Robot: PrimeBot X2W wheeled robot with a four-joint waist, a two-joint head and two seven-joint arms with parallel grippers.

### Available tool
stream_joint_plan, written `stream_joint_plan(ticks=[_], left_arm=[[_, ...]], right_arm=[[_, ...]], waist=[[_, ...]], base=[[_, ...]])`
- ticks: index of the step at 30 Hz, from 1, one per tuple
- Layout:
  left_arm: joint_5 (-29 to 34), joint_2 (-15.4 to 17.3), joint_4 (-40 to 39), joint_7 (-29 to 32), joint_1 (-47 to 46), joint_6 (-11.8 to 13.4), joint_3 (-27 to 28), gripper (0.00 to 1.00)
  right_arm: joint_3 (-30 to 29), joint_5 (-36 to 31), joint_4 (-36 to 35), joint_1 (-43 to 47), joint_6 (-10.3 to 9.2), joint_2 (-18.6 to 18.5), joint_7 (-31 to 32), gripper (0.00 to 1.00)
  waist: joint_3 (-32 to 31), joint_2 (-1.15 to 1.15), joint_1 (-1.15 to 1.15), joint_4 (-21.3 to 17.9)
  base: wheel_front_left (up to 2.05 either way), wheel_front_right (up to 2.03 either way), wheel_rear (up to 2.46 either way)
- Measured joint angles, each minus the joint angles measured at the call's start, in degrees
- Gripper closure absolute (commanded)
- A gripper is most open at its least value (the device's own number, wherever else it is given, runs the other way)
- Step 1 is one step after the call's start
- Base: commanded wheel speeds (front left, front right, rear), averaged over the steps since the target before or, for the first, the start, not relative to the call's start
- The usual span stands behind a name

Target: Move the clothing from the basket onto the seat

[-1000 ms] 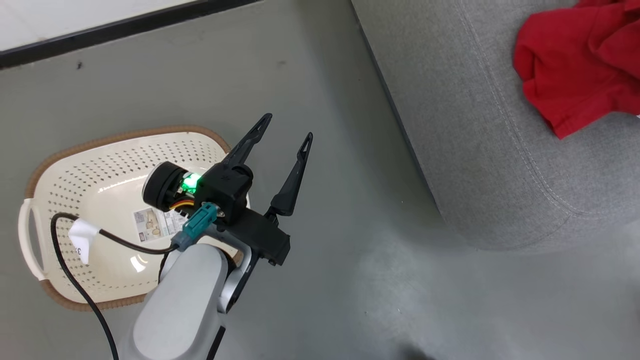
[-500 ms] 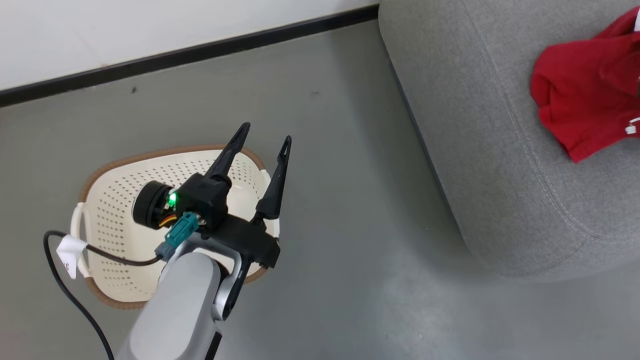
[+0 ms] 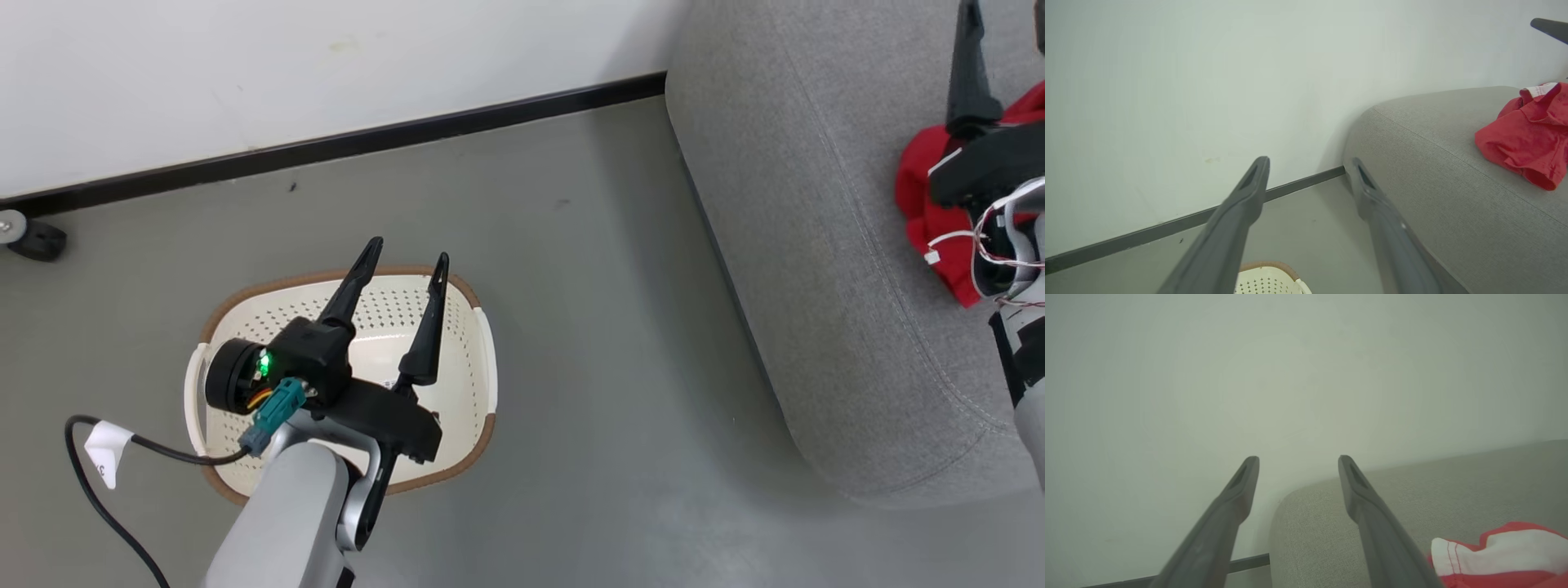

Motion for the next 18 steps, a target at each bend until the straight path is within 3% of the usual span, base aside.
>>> stream_joint_plan(ticks=[18], left_arm=[[-2.01,1.40,1.46,-1.02,3.39,3.02,4.78,0.00]], right_arm=[[5.26,-0.24,-5.31,8.25,1.98,5.44,0.00,0.00]], waist=[[-5.58,0.00,0.00,2.65]], base=[[0.00,0.00,0.00]])
